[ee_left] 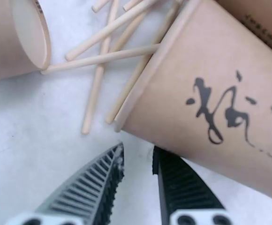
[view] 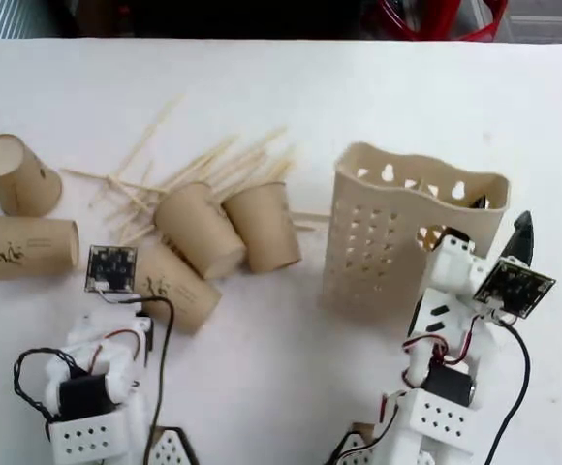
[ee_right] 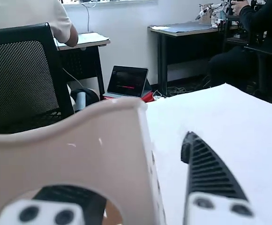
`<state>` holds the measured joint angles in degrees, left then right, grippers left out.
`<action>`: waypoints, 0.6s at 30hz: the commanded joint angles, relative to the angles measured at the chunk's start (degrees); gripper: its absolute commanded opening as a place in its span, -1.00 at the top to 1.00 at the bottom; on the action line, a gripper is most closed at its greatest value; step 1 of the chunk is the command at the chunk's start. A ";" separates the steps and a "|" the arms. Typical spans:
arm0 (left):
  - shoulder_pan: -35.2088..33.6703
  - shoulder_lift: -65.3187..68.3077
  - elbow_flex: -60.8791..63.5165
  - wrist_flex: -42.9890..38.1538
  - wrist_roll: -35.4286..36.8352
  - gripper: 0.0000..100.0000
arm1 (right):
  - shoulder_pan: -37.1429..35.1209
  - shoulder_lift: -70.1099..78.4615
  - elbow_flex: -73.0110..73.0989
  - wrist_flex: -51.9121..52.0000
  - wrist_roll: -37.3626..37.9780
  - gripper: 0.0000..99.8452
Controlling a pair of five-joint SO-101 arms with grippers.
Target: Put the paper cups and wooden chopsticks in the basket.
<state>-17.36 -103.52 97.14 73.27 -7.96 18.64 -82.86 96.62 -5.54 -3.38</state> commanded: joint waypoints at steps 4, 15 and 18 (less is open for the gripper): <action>-0.48 -0.31 -0.09 0.18 0.35 0.76 | 0.04 -1.36 0.53 -7.25 0.00 0.79; -0.48 -0.31 -0.09 0.18 0.35 0.76 | -7.52 -1.27 -0.70 -6.81 3.43 0.96; -0.48 -0.31 -0.09 0.18 0.35 0.76 | -9.98 -0.84 -5.98 1.36 7.03 0.97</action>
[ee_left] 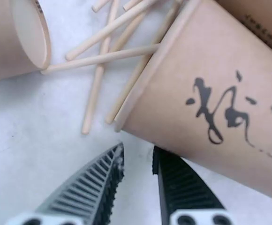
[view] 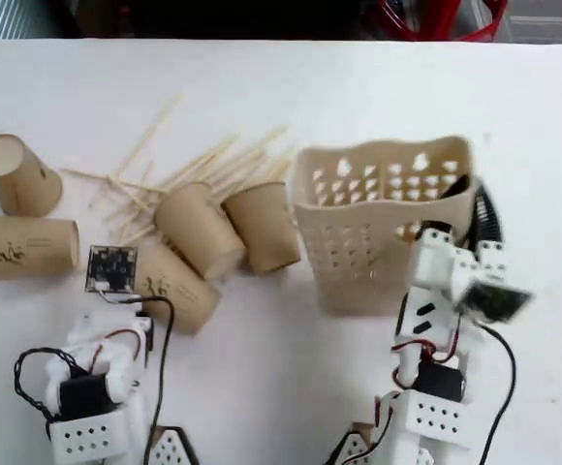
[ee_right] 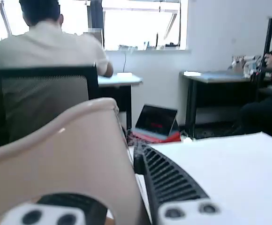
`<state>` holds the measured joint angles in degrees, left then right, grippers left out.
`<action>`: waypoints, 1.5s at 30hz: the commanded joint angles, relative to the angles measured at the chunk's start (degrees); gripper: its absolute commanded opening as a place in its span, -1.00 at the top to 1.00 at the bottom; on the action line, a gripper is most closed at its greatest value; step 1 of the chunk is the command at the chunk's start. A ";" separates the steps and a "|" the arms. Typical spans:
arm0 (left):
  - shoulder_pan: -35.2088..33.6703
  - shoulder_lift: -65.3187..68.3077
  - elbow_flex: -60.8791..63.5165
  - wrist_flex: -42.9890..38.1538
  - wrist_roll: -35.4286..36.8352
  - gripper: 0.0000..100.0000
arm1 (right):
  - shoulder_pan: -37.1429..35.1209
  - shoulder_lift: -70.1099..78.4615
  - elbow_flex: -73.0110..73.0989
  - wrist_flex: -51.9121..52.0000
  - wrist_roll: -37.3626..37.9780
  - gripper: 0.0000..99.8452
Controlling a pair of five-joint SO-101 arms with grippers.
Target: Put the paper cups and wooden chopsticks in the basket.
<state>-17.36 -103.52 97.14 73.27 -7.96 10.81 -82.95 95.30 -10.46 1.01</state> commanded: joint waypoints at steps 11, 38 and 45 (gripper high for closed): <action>-0.48 -0.31 -0.09 0.18 0.35 0.76 | -1.80 10.42 -27.25 17.71 7.56 0.97; -0.48 -0.31 -0.09 0.18 0.35 0.76 | 6.99 83.65 -64.79 -6.37 -12.57 0.97; -0.48 -0.31 -0.09 0.18 0.35 0.76 | 6.81 75.47 -50.29 -17.19 -12.13 0.97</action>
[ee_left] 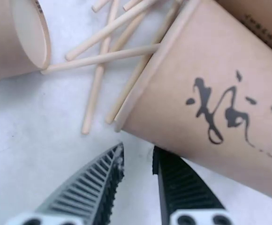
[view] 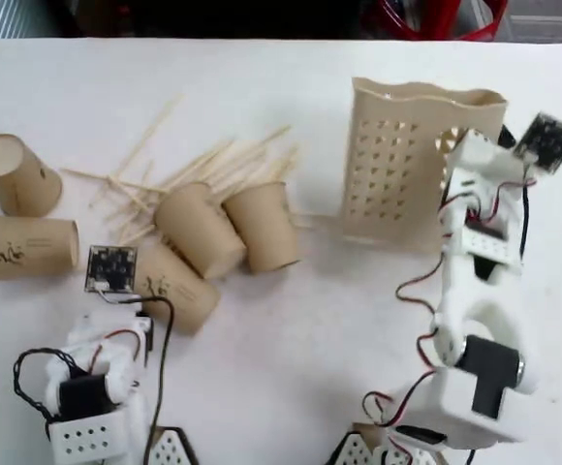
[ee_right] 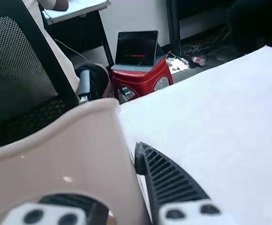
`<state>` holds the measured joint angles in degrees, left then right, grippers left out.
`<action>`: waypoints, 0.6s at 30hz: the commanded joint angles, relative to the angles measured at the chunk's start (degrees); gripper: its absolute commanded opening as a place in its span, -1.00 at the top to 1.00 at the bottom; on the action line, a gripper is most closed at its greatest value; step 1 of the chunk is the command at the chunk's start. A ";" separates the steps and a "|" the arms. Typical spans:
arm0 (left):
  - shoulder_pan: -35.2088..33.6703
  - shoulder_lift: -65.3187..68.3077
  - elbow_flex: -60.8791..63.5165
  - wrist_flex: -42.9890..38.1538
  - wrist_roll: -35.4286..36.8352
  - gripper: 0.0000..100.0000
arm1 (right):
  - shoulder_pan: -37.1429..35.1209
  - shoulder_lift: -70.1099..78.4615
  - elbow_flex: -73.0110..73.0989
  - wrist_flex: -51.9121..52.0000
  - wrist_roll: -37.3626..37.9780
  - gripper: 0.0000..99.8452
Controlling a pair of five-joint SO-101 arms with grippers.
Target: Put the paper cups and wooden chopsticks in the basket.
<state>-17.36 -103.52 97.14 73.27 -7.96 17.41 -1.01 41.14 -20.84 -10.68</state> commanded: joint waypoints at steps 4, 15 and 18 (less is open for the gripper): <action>-0.48 -0.31 -0.09 0.18 0.35 0.76 | -0.40 -10.15 14.95 -14.11 3.16 0.96; -0.48 -0.31 -0.09 0.18 0.35 0.76 | -0.57 -24.84 37.19 -19.65 19.69 0.70; -0.48 -0.31 -0.09 0.18 0.35 0.76 | -0.40 -27.21 41.49 -19.65 21.80 0.52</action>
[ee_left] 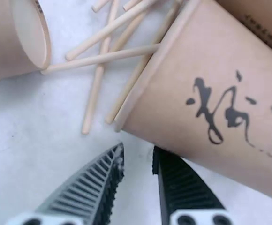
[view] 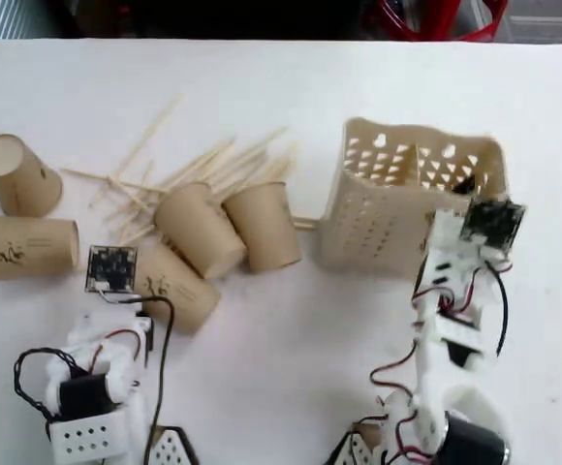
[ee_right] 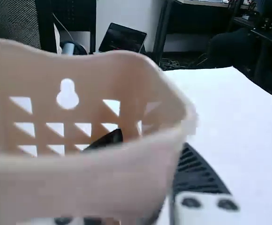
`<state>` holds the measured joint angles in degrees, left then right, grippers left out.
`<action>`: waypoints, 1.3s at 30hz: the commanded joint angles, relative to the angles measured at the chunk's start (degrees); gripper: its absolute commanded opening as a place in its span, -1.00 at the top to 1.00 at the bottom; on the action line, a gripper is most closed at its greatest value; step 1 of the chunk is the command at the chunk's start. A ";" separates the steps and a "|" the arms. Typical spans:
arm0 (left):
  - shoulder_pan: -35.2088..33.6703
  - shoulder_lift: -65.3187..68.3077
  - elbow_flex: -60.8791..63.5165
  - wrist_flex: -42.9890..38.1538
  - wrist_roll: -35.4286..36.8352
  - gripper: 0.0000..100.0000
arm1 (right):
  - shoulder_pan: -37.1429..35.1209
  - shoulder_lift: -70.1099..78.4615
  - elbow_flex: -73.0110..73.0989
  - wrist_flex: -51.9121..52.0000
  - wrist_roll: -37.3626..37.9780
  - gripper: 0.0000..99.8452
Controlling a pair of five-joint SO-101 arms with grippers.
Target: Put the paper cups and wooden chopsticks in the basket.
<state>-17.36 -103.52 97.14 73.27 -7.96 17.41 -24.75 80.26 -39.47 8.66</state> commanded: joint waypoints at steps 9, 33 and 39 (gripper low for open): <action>-0.48 -0.31 -0.09 0.18 0.35 0.76 | -1.10 -7.78 4.31 9.98 12.75 0.49; -0.48 -0.31 -0.09 0.18 0.35 0.76 | -1.45 -62.73 12.75 65.89 13.45 0.50; -0.48 -0.31 -0.09 0.18 0.35 0.76 | -1.36 -78.29 16.53 71.96 14.59 0.51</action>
<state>-17.36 -103.52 97.14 73.27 -7.96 16.62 -97.45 96.00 29.01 22.20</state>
